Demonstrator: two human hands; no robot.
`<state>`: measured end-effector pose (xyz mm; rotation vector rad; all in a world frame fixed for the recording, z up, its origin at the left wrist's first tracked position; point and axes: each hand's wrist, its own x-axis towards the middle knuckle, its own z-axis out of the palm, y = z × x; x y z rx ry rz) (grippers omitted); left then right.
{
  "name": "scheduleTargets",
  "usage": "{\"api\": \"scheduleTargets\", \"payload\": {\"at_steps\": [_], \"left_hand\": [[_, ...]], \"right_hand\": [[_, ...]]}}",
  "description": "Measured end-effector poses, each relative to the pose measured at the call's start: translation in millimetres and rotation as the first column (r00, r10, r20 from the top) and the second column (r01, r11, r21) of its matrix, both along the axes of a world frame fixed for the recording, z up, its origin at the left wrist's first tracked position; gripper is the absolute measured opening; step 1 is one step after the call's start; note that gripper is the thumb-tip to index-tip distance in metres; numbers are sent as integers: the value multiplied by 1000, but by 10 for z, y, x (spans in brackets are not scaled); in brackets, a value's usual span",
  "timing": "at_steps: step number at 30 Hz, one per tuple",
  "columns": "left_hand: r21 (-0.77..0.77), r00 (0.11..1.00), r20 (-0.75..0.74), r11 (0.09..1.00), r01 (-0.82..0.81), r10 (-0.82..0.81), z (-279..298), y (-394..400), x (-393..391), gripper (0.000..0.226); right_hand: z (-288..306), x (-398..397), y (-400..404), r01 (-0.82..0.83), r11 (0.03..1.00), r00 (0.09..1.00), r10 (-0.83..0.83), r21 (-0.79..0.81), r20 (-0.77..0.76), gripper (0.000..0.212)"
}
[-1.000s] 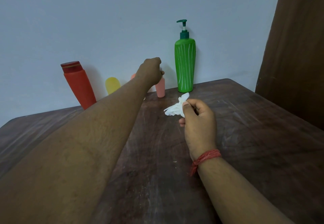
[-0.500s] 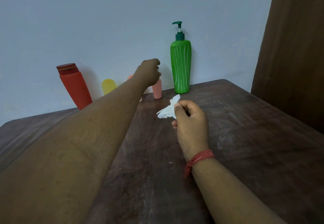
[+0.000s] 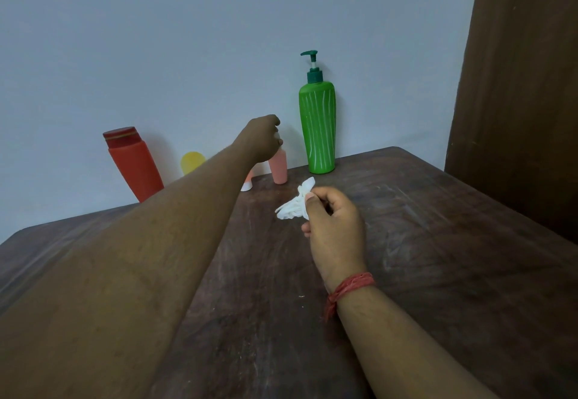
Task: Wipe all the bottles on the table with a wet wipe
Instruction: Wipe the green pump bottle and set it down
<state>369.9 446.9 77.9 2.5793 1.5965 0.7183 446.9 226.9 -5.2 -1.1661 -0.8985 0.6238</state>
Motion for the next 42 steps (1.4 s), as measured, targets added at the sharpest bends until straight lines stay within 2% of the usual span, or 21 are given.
{"api": "scheduleTargets", "payload": {"at_steps": [6, 12, 16, 18, 21, 25, 30, 33, 36, 39, 42], "left_hand": [[-12, 999, 39, 1000, 3, -2, 42, 10, 16, 54], [161, 983, 146, 983, 84, -108, 428, 41, 174, 65], [49, 951, 271, 989, 142, -150, 710, 34, 472, 78], [-17, 944, 315, 994, 107, -96, 771, 68, 617, 75], [-38, 920, 391, 999, 25, -8, 785, 128, 767, 67], [-129, 939, 344, 989, 66, -18, 692, 200, 844, 51], [-126, 917, 396, 986, 110, -52, 606, 133, 840, 43], [-63, 902, 426, 991, 114, -77, 597, 12, 745, 35], [-30, 841, 532, 990, 135, -98, 600, -213, 489, 33], [-51, 714, 688, 973, 224, -128, 578, -539, 100, 36], [-87, 613, 786, 967, 241, -82, 510, -950, -296, 47]], "right_hand": [[-3, 0, 0, -15, 1000, 1000, 14, -11, -16, 23], [-25, 1, 32, 12, 1000, 999, -12, -12, -49, 24], [-42, 36, 63, 57, 998, 990, -57, -9, -132, 21], [-47, 67, 83, 90, 996, 975, -89, -8, -203, 16], [-51, 131, 99, 148, 989, 942, -147, -20, -302, 17], [-65, 159, 115, 158, 987, 923, -160, -32, -351, 18], [-61, 148, 129, 157, 987, 923, -156, -27, -353, 17], [-16, 176, 91, 172, 985, 915, -166, -17, -367, 17], [15, 197, 71, 187, 982, 907, -180, -18, -380, 18], [48, 199, 56, 200, 980, 904, -185, 0, -384, 18], [92, 206, 6, 224, 974, 896, -189, 43, -403, 18]]}}
